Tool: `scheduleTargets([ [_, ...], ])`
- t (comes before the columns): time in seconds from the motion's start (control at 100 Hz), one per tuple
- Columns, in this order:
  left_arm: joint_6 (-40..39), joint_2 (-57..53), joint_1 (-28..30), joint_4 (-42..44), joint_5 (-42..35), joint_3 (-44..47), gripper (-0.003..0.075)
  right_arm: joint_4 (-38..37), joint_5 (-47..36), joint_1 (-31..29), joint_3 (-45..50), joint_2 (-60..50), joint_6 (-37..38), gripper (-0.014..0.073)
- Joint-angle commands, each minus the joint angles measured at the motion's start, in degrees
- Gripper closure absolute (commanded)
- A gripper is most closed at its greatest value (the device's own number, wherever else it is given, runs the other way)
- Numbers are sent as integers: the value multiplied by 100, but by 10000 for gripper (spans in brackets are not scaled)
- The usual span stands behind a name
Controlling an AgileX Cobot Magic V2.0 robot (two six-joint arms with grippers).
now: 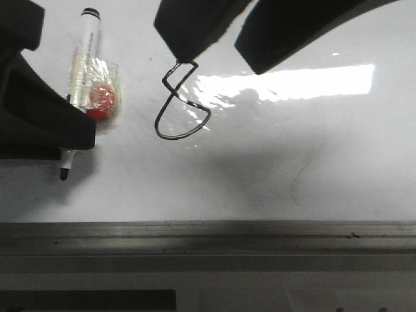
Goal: Write number 8 on whiteboard
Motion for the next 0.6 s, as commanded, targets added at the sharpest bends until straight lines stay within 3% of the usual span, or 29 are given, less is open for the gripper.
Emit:
scheduleTargets([
  [0.0,-31,-19,7,-61,-324,-179,513,-21,-263,0,-164,-73,-30,219],
  [0.13,-31,-19,7,-228,-305,-179,262,-21,-258,0,-164,-73,-30,220],
  [0.24,-31,-37,7,-308,-296,-179,212,-31,-258,0,-164,-73,-30,220],
  [0.38,-31,-161,7,-308,-271,-179,230,-254,-180,0,-164,-84,-30,264],
  [0.46,-31,-396,7,-308,-263,-179,274,-467,-142,0,-143,-189,-30,414],
  [0.57,-31,-834,7,-188,-263,-179,484,-789,-220,0,-8,-520,-30,662],
  [0.59,-31,-942,7,-149,-263,-179,540,-828,-274,0,28,-602,-30,663],
])
